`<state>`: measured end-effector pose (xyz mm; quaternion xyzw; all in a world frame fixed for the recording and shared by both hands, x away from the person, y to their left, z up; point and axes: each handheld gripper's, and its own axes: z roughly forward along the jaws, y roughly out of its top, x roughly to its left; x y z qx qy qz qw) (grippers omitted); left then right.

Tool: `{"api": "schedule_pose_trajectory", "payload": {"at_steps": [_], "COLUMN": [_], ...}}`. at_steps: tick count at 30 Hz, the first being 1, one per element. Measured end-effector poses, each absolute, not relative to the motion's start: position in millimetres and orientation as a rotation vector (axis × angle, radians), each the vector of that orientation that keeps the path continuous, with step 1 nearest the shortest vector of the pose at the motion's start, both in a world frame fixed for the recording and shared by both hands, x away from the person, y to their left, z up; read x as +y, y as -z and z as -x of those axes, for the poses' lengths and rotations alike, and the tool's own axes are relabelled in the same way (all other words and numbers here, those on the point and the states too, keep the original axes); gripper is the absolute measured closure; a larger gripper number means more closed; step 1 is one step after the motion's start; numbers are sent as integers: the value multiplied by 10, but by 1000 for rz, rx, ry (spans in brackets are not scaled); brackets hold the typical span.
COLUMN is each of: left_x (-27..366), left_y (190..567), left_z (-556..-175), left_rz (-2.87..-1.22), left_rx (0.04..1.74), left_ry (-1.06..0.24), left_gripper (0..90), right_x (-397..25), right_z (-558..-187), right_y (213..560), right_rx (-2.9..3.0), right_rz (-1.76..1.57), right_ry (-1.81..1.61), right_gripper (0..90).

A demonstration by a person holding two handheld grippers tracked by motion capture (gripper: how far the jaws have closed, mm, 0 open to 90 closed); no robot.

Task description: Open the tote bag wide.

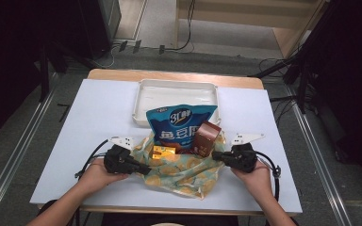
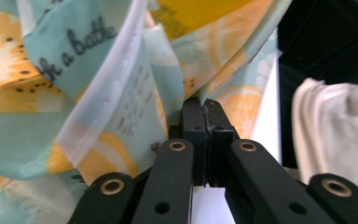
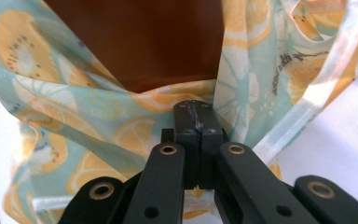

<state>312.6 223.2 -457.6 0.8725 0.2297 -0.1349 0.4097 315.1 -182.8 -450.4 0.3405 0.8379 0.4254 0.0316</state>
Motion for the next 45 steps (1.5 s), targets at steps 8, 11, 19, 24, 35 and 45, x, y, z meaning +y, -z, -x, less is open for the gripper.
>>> {"api": "schedule_pose_trajectory", "payload": {"at_steps": [8,11,19,24,35,45], "left_x": [2243,2261,2297,2362,2382,2280], "left_y": [4704,4748,4587,4399,3925,3965], "left_z": [-3186,-3209,-3097,-3021,-3034,-3124], "left_rz": [-2237,-2231,-2207,-2167,-2097,-2101], "left_rx": [584,608,577,566,583,600], "left_ry": [334,359,335,326,251,273], "left_gripper": [879,874,739,686,900,900], "right_x": [-1795,-1773,-1897,-1936,-1461,-1044], "right_z": [-3151,-3141,-3030,-2887,-2747,-2819], "right_y": [4669,4705,4505,4332,3997,3986], "right_rx": [2659,2692,2602,2564,2574,2527], "right_rz": [-1068,-1057,-1017,-968,-809,-843], "right_ry": [-1225,-1171,-1309,-1389,-1493,-1530], "right_gripper": [900,900,900,900,900,900]}}
